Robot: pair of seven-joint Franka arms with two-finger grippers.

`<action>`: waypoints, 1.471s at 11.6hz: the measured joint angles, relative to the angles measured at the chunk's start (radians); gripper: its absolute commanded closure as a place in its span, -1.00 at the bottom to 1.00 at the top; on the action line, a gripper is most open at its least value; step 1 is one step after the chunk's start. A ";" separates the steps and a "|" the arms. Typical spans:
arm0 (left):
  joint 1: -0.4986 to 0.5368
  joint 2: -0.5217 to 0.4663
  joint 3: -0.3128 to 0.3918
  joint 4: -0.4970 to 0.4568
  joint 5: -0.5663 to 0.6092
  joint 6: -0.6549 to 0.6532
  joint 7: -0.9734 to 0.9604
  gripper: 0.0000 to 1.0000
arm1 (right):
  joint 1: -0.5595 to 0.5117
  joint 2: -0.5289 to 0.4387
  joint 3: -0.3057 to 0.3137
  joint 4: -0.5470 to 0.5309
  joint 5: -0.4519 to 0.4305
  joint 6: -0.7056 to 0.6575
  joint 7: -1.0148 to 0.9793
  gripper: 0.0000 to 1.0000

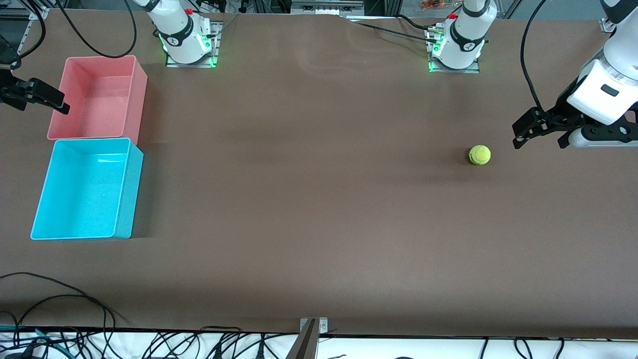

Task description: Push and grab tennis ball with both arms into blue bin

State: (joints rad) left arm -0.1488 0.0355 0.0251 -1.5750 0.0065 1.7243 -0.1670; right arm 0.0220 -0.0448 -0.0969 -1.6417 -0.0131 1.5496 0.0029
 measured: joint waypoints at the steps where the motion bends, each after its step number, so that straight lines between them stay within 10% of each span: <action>1: 0.000 0.000 0.000 0.000 0.000 -0.002 0.000 -1.00 | 0.000 0.000 0.000 0.000 0.000 0.000 0.000 -1.00; 17: 0.000 0.000 0.002 0.000 0.000 -0.010 0.003 -1.00 | -0.005 0.000 0.054 0.008 0.000 -0.003 0.004 -1.00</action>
State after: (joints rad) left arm -0.1484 0.0356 0.0271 -1.5748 0.0065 1.7144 -0.1644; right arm 0.0175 -0.0453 -0.0427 -1.6340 -0.0129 1.5471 0.0067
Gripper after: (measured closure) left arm 0.000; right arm 0.000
